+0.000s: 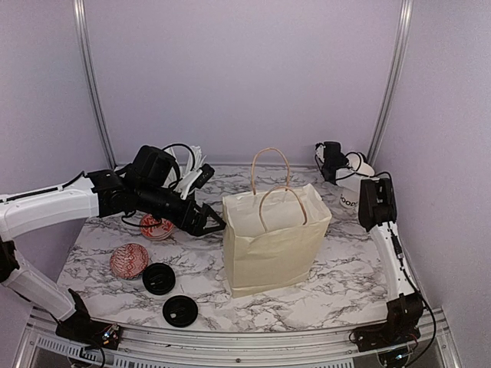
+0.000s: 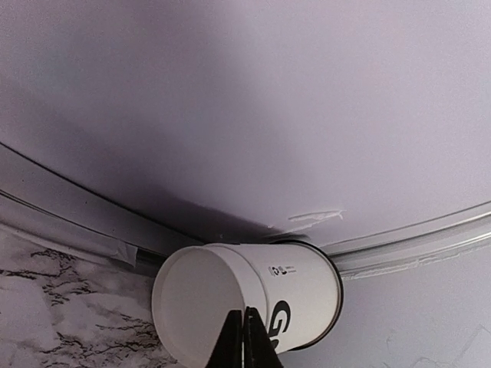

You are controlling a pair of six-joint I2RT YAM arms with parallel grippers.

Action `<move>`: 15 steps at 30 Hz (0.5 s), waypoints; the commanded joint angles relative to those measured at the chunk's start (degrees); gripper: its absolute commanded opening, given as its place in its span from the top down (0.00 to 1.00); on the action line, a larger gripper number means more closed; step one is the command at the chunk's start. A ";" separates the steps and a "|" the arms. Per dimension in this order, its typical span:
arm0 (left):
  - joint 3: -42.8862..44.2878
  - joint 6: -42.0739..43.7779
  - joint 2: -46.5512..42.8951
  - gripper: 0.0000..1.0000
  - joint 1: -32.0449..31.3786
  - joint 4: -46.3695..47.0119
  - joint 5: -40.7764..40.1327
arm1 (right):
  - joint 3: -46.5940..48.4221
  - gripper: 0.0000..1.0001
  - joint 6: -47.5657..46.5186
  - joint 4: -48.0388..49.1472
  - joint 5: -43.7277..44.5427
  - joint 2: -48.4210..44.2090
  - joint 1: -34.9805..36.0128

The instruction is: Pack the takeout coffee

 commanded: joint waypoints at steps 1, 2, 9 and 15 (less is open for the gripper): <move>1.73 -0.18 0.54 0.01 -0.40 1.68 0.60 | 4.06 1.00 3.55 -2.11 0.14 -0.81 -0.25; 1.65 -0.30 0.58 0.01 -0.43 1.72 0.51 | 4.43 1.00 4.11 -3.07 -0.41 -1.43 -0.24; 0.43 -0.58 0.75 0.01 -1.04 3.22 0.58 | 6.10 1.00 9.26 -12.14 -6.26 -7.41 0.96; -0.08 -0.57 0.53 0.01 -1.25 3.70 0.94 | 5.84 1.00 11.74 -15.74 -7.29 -10.35 3.04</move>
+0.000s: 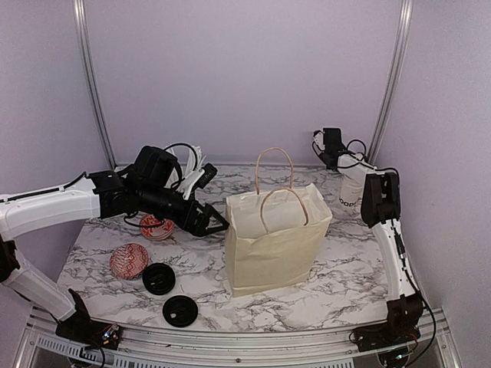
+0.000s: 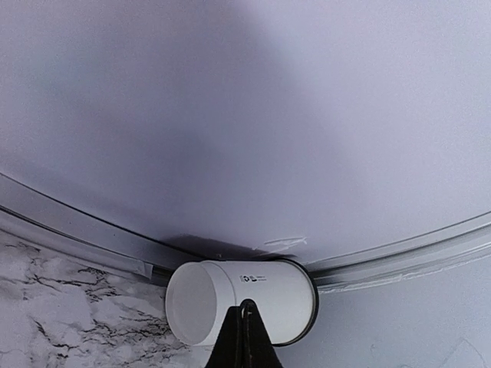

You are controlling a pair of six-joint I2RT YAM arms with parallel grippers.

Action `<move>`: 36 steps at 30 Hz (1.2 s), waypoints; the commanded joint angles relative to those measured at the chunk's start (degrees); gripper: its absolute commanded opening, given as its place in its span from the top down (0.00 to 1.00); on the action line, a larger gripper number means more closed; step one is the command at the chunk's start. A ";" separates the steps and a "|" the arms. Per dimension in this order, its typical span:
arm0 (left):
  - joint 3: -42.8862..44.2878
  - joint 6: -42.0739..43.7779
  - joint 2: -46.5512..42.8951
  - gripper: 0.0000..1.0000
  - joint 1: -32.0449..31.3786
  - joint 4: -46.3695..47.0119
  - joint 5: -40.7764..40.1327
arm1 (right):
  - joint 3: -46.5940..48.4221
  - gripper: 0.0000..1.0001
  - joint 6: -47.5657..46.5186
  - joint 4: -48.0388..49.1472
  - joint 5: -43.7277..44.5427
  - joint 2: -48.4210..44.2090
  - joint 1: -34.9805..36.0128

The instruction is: Pack the takeout coffee

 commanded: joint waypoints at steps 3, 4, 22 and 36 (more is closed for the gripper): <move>-0.56 -0.33 -0.56 0.01 -0.37 2.00 0.86 | 2.41 1.00 4.34 -5.11 -0.99 -6.58 2.17; -0.77 -0.40 -0.87 0.01 -0.45 2.02 0.67 | 2.06 0.96 4.83 -5.51 -1.00 -7.83 2.02; 0.14 -1.55 0.04 0.01 -2.13 2.33 -0.34 | -13.84 0.30 27.36 -9.25 -22.84 -20.79 -11.24; 4.07 -3.07 4.73 0.01 -4.77 2.29 -0.99 | -16.28 0.01 59.28 -7.10 -53.02 -16.21 -19.85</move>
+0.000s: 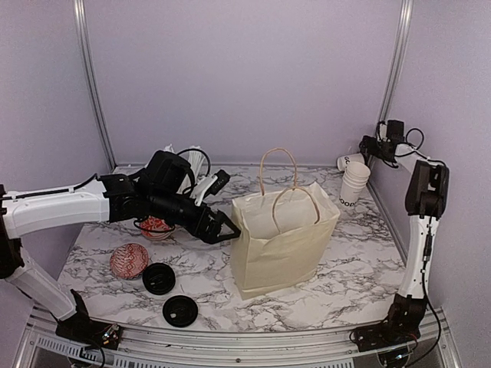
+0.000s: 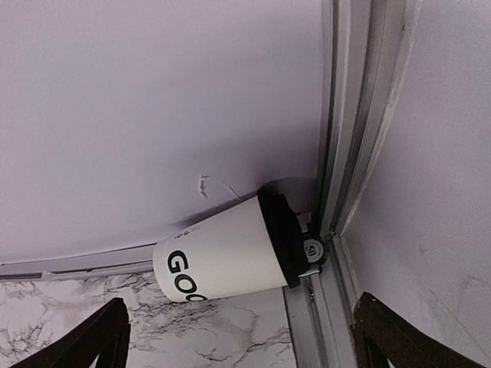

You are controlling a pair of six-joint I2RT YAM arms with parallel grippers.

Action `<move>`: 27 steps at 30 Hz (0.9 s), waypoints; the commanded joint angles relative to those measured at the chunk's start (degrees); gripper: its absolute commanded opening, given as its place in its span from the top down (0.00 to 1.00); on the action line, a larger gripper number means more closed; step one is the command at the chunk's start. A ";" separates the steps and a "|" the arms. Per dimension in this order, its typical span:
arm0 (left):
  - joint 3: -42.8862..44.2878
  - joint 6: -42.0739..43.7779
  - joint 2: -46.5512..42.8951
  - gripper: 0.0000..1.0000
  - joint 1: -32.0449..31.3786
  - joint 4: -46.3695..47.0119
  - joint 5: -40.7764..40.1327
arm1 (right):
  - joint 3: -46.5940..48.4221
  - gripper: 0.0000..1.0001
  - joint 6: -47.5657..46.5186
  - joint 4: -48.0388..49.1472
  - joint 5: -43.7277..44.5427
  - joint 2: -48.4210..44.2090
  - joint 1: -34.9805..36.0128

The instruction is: Pack the takeout coffee

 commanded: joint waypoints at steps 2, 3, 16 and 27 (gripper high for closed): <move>3.40 -0.80 2.32 0.01 -0.73 0.55 -0.67 | 0.62 0.01 11.31 1.82 -12.10 4.49 0.34; 3.54 -0.85 2.47 0.01 -0.82 0.49 -0.92 | 0.56 0.01 12.39 1.97 -12.42 4.96 0.29; 6.26 -1.26 2.16 0.01 -0.83 -5.92 -5.07 | -0.36 0.01 27.10 7.09 -20.87 11.19 -1.06; 10.50 -3.57 3.18 0.01 -0.91 -12.05 -7.52 | -1.41 0.01 41.83 21.65 -22.21 17.51 -1.85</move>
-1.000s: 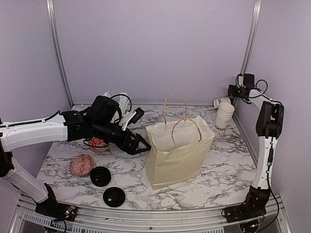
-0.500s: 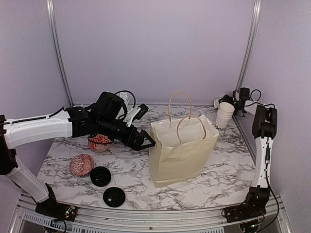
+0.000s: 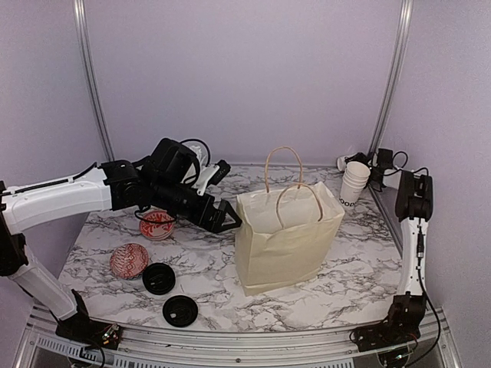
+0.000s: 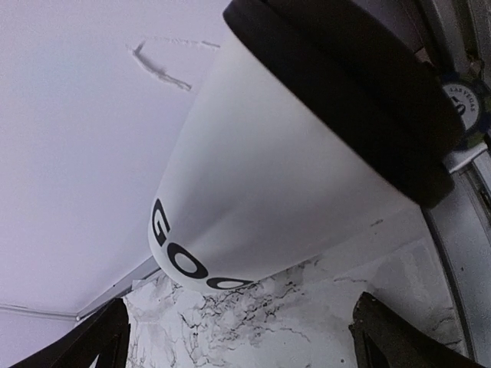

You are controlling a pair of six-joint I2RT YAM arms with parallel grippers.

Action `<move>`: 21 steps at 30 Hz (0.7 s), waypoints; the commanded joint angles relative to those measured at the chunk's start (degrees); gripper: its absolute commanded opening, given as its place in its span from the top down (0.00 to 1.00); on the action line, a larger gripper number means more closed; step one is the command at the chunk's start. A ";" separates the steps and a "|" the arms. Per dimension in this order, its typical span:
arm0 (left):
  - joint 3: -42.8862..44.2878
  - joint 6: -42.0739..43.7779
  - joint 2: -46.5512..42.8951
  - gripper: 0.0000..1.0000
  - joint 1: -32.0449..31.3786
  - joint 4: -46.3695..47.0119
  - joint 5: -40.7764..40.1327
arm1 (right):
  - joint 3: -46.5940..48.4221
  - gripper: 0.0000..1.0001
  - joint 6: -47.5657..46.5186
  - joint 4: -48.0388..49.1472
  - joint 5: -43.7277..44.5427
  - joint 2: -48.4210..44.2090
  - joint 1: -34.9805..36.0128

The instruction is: Pack the takeout coffee

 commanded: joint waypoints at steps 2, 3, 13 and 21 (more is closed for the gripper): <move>3.17 -2.48 0.81 0.01 -0.37 -4.55 -1.66 | 1.47 0.01 7.92 8.41 -0.07 5.20 -0.54; 3.45 -2.87 0.97 0.01 -0.39 -4.78 -1.85 | 1.36 0.01 8.93 9.62 0.20 6.06 -0.61; 11.07 -6.74 5.98 0.01 -0.58 -10.11 -2.29 | 8.71 0.01 15.29 18.58 1.09 15.90 -1.42; 19.84 -8.49 11.71 0.01 -0.55 -14.41 -3.33 | 14.15 0.01 20.51 17.73 0.89 21.94 -2.40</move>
